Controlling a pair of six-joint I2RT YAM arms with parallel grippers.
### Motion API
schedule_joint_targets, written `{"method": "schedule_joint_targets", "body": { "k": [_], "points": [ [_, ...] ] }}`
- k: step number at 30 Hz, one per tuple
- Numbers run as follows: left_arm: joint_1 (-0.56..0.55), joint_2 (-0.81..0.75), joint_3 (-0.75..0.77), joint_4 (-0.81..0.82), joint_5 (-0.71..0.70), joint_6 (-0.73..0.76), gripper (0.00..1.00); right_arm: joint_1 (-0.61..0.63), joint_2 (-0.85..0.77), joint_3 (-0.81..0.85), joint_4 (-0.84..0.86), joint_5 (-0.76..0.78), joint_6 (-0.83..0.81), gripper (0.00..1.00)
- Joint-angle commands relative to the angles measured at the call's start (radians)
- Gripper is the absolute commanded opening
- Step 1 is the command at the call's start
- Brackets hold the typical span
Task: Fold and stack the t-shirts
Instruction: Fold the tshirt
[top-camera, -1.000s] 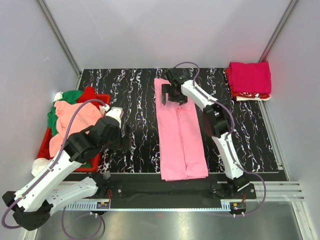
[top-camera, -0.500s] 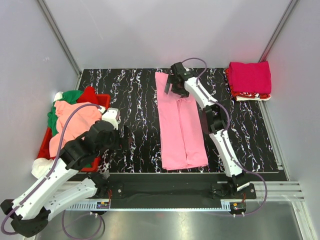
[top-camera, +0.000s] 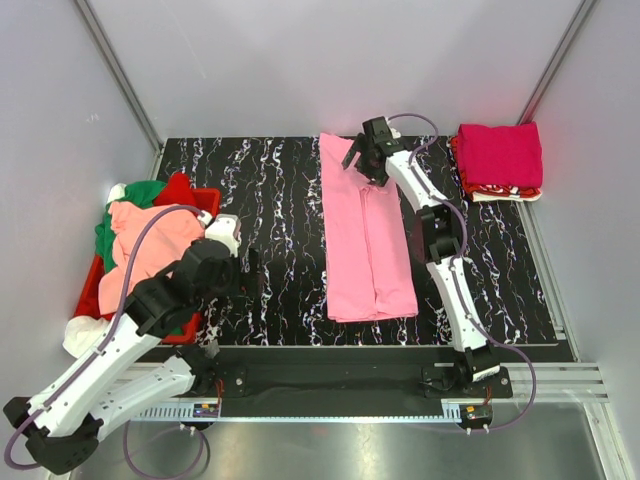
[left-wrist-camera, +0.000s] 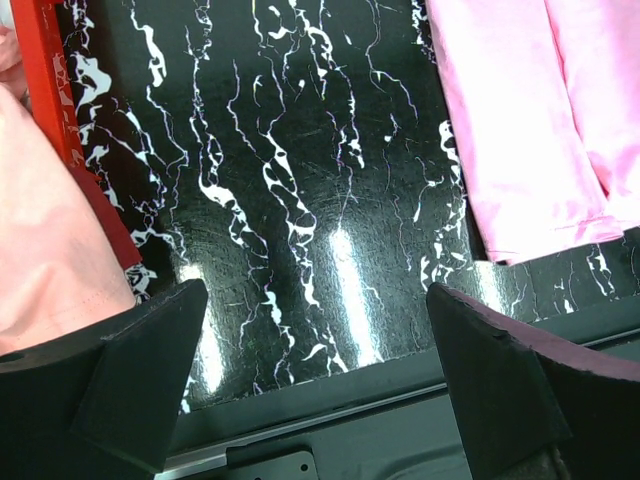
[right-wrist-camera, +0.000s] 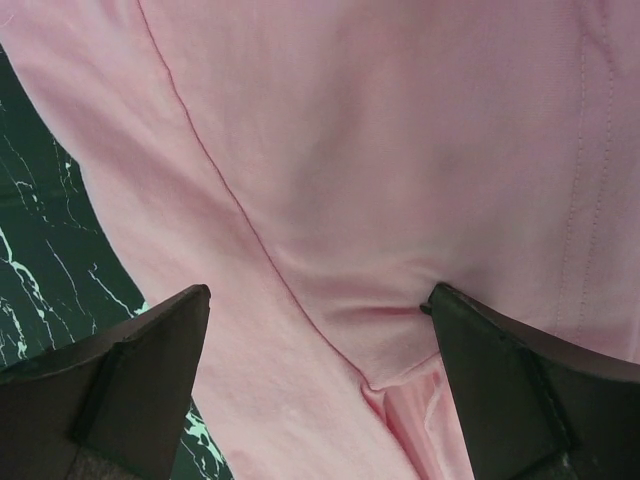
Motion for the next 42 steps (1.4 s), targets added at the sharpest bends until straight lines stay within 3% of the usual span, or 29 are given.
{"method": "schedule_joint_targets", "body": {
  "k": [1, 6, 8, 14, 18, 21, 24, 28, 31, 42],
  "points": [
    [0.005, 0.003, -0.004, 0.055, -0.008, 0.017, 0.99, -0.001, -0.123, -0.048, 0.043, -0.015, 0.016, 1.00],
    [0.006, 0.070, 0.018, 0.061, 0.078, 0.002, 0.99, 0.000, -0.397, -0.212, 0.050, 0.000, -0.061, 1.00],
    [0.005, 0.092, 0.018, 0.085, 0.133, -0.044, 0.99, -0.001, -0.499, -0.365, 0.041, 0.009, -0.099, 1.00],
    [-0.018, 0.168, -0.076, 0.266, 0.286, -0.160, 0.99, 0.000, -1.009, -1.003, 0.054, 0.080, -0.127, 1.00],
    [-0.096, 0.266, -0.133, 0.369, 0.276, -0.240, 0.93, -0.012, -1.264, -1.457, 0.063, 0.068, -0.063, 1.00],
    [-0.165, 0.363, -0.160, 0.453, 0.279, -0.311, 0.85, -0.026, -1.455, -1.718, 0.118, 0.005, 0.032, 0.99],
    [-0.196, 0.446, -0.186, 0.524, 0.274, -0.375, 0.81, -0.029, -1.585, -1.873, 0.144, -0.029, 0.106, 0.93],
    [-0.219, 0.530, -0.212, 0.595, 0.282, -0.423, 0.71, -0.027, -1.679, -1.979, 0.136, -0.047, 0.158, 0.86],
    [-0.234, 0.592, -0.220, 0.639, 0.293, -0.449, 0.70, -0.027, -1.718, -2.047, 0.150, -0.046, 0.194, 0.84],
    [-0.279, 0.713, -0.222, 0.704, 0.294, -0.496, 0.66, -0.029, -1.661, -2.130, 0.228, -0.055, 0.212, 0.59]
  ]
}}
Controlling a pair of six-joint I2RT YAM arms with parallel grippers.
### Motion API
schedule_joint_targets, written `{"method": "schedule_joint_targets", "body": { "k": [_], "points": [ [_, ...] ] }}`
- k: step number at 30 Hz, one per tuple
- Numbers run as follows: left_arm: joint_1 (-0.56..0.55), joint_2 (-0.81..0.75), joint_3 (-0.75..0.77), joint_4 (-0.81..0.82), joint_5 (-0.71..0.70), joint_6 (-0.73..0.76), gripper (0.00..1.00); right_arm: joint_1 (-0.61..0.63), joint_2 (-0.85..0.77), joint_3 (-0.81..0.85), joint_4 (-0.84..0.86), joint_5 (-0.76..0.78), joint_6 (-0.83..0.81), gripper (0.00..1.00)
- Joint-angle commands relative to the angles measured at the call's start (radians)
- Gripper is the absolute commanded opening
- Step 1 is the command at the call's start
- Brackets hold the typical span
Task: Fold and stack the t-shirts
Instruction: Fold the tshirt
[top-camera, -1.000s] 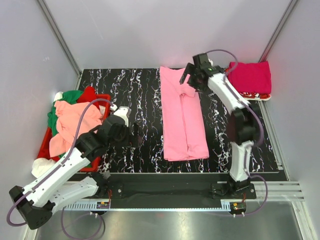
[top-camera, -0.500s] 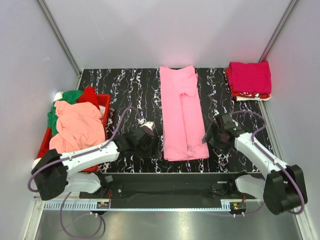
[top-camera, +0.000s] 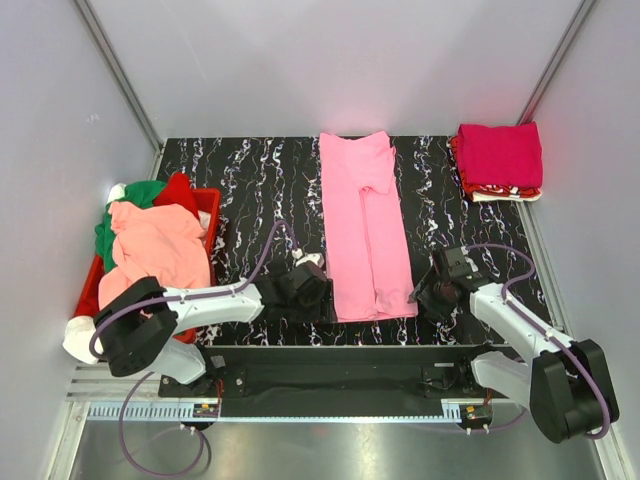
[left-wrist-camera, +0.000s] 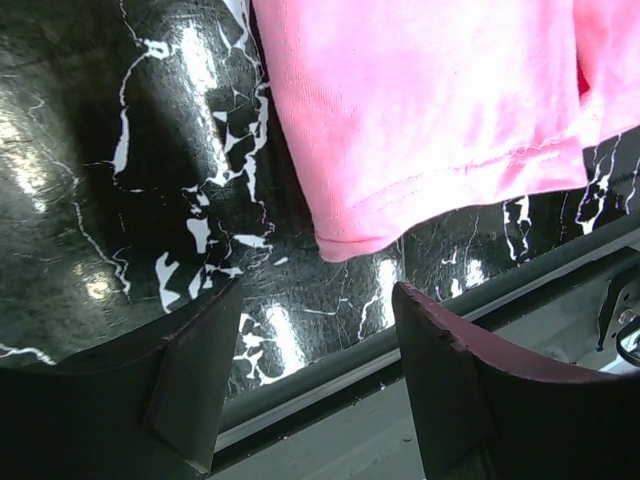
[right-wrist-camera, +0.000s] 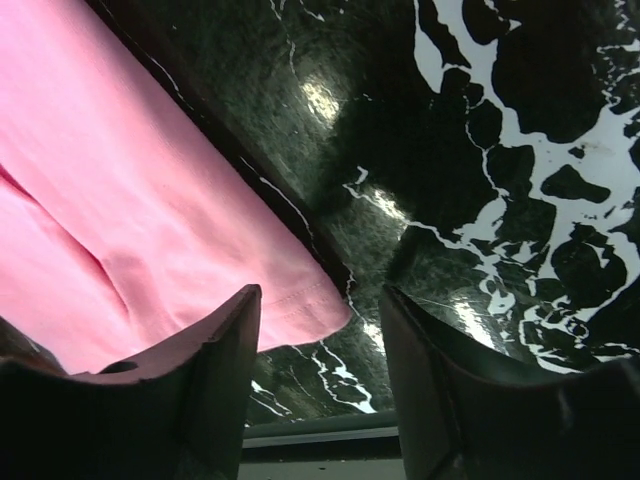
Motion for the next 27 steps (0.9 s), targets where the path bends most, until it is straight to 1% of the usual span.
{"method": "schedule_joint_targets", "body": {
  "k": [1, 4, 7, 8, 11, 16, 19, 23, 25, 27],
  "points": [
    [-0.003, 0.020, -0.008, 0.069, 0.005, -0.026, 0.65, 0.000, -0.001, 0.002, 0.052, -0.001, 0.019, 0.57],
    [-0.008, 0.040, -0.015, 0.082, 0.005, -0.037, 0.64, -0.001, -0.001, 0.002, 0.052, -0.001, 0.023, 0.48],
    [-0.009, 0.060, -0.015, 0.095, 0.005, -0.039, 0.64, -0.001, 0.000, 0.005, 0.049, -0.001, 0.022, 0.44],
    [-0.009, 0.072, -0.013, 0.097, 0.005, -0.039, 0.64, -0.001, -0.001, 0.007, 0.047, -0.027, 0.014, 0.43],
    [-0.011, 0.088, -0.004, 0.097, 0.005, -0.036, 0.64, 0.000, -0.024, 0.007, 0.029, -0.040, 0.011, 0.41],
    [-0.011, 0.102, 0.001, 0.094, -0.004, -0.040, 0.63, -0.001, -0.052, -0.003, 0.017, -0.050, -0.010, 0.41],
    [-0.011, 0.115, 0.008, 0.079, -0.017, -0.046, 0.62, 0.000, -0.003, 0.017, 0.007, -0.064, -0.035, 0.42],
    [-0.011, 0.142, 0.028, 0.051, -0.034, -0.057, 0.61, 0.002, 0.037, 0.043, 0.000, -0.072, -0.049, 0.47],
    [-0.011, 0.155, 0.042, 0.040, -0.043, -0.060, 0.61, 0.000, 0.050, 0.050, -0.006, -0.076, -0.058, 0.52],
    [-0.011, 0.161, 0.048, 0.034, -0.044, -0.063, 0.61, 0.002, 0.074, 0.066, -0.025, -0.075, -0.064, 0.54]
  ]
}}
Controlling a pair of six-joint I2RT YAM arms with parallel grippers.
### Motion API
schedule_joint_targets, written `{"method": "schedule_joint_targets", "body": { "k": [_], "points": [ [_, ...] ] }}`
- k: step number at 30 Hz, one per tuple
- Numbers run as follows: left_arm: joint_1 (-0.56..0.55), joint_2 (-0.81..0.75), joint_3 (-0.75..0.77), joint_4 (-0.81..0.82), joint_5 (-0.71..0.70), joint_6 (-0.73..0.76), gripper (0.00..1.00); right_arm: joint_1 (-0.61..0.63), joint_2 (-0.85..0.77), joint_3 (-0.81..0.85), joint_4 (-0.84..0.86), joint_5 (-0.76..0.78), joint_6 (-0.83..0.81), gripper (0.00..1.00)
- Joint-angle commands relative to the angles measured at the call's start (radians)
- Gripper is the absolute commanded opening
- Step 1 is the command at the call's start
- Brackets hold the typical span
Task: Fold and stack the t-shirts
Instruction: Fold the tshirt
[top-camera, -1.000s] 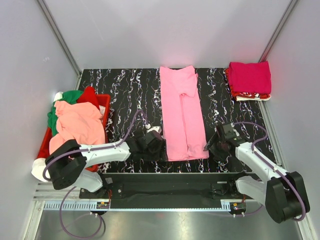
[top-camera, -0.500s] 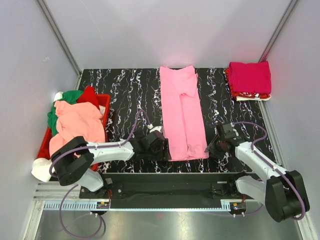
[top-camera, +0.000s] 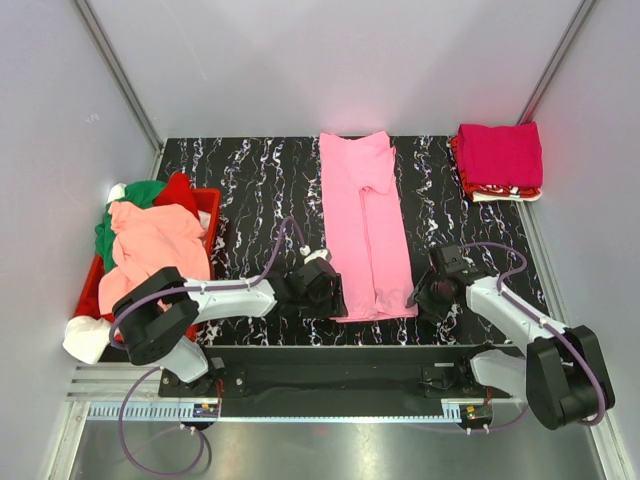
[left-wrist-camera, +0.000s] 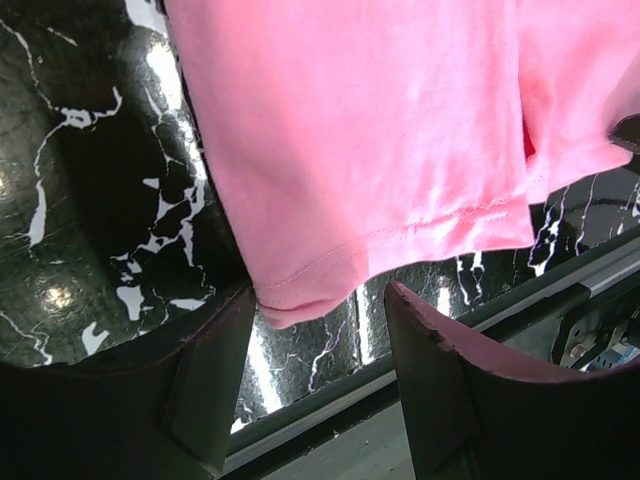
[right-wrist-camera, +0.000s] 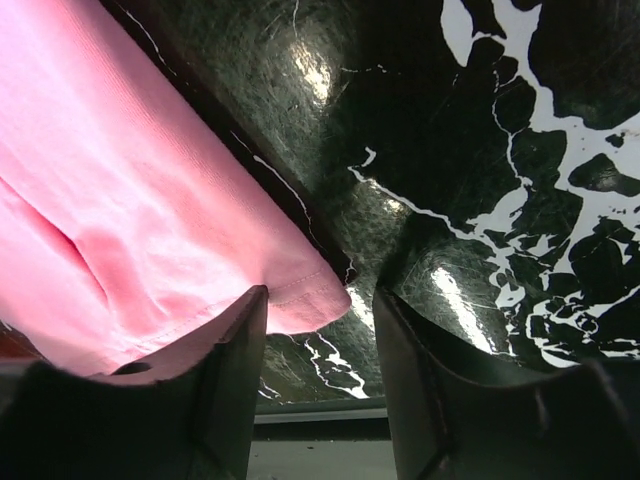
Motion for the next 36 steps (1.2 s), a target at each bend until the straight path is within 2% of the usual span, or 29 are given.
{"method": "schedule_joint_targets", "body": {
  "k": [1, 2, 4, 8, 15, 16, 17, 19, 20, 23, 24, 32, 36],
  "points": [
    [-0.004, 0.051, 0.002, -0.072, -0.052, -0.006, 0.61, 0.002, 0.028, 0.062, -0.032, -0.009, -0.036, 0.55],
    [-0.004, 0.052, 0.002, -0.072, -0.050, -0.008, 0.61, 0.003, 0.042, 0.072, -0.040, 0.011, -0.047, 0.55],
    [-0.004, 0.052, -0.004, -0.065, -0.050, -0.008, 0.59, 0.002, 0.051, 0.075, -0.042, 0.017, -0.059, 0.49],
    [-0.004, 0.059, -0.010, -0.053, -0.042, -0.005, 0.50, 0.002, 0.076, 0.083, -0.033, 0.008, -0.055, 0.39],
    [-0.004, 0.080, 0.000, -0.039, -0.026, 0.005, 0.45, 0.022, 0.137, 0.112, -0.023, -0.004, -0.065, 0.27],
    [-0.004, 0.080, 0.000, -0.038, -0.024, 0.006, 0.43, 0.029, 0.148, 0.115, -0.022, -0.010, -0.065, 0.22],
    [-0.004, 0.080, 0.002, -0.038, -0.024, 0.006, 0.37, 0.032, 0.151, 0.118, -0.020, -0.010, -0.065, 0.12],
    [-0.002, 0.074, 0.000, -0.041, -0.027, 0.008, 0.30, 0.036, 0.154, 0.120, -0.022, -0.010, -0.064, 0.03],
    [-0.002, 0.071, -0.001, -0.042, -0.027, 0.008, 0.22, 0.036, 0.152, 0.118, -0.023, -0.009, -0.062, 0.00],
    [-0.002, 0.051, -0.009, -0.059, -0.036, 0.008, 0.08, 0.042, 0.131, 0.112, -0.032, -0.018, -0.052, 0.00],
    [-0.002, 0.037, -0.012, -0.067, -0.039, 0.008, 0.00, 0.045, 0.120, 0.108, -0.034, -0.016, -0.044, 0.00],
    [-0.015, -0.070, -0.063, -0.118, -0.012, -0.028, 0.00, 0.101, -0.073, 0.045, -0.127, -0.044, 0.019, 0.00],
    [-0.044, -0.171, -0.043, -0.217, -0.018, -0.052, 0.00, 0.147, -0.209, 0.045, -0.218, -0.056, 0.079, 0.00]
  ]
}}
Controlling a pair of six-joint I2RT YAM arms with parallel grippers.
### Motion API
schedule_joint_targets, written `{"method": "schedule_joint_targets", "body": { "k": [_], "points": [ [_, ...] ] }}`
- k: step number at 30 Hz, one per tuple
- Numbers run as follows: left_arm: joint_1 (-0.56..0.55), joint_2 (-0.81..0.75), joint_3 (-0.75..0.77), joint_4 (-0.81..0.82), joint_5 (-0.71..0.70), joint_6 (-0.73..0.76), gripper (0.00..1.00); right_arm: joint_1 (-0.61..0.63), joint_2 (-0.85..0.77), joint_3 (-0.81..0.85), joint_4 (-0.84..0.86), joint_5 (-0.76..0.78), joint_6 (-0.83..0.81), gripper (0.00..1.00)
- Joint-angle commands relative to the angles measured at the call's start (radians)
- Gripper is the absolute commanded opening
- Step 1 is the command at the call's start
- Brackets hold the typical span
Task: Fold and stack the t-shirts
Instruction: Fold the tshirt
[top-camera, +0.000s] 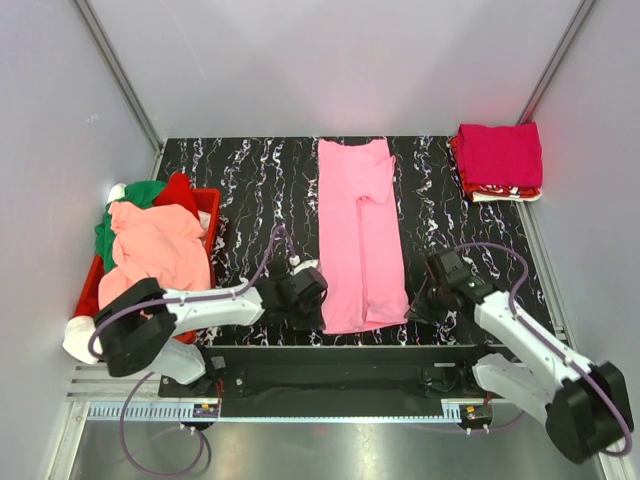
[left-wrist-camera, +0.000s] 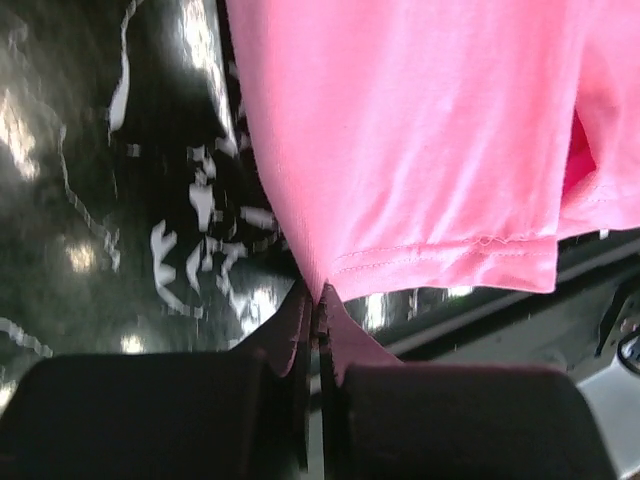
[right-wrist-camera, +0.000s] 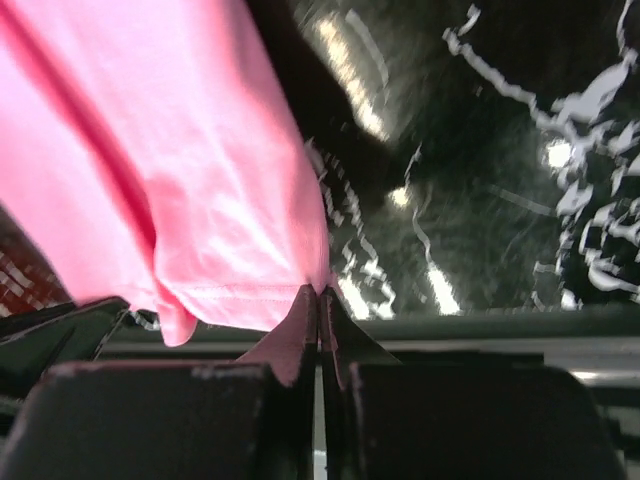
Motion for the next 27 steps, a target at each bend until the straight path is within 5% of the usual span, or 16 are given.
{"method": "schedule_joint_targets", "body": {
  "k": [1, 10, 18, 27],
  "points": [
    [-0.033, -0.099, 0.021, -0.125, -0.017, -0.028, 0.00, 0.043, -0.127, 0.007, -0.109, -0.029, 0.072, 0.00],
    [-0.041, -0.203, 0.264, -0.401, -0.098, 0.014, 0.00, 0.069, -0.140, 0.231, -0.213, 0.022, 0.050, 0.00],
    [0.178, -0.105, 0.490, -0.481, -0.025, 0.191, 0.00, 0.058, 0.201, 0.552, -0.174, 0.217, -0.106, 0.00],
    [0.399, 0.189, 0.774, -0.533, 0.086, 0.341, 0.00, -0.061, 0.594, 0.903, -0.089, 0.188, -0.257, 0.00]
  ]
}}
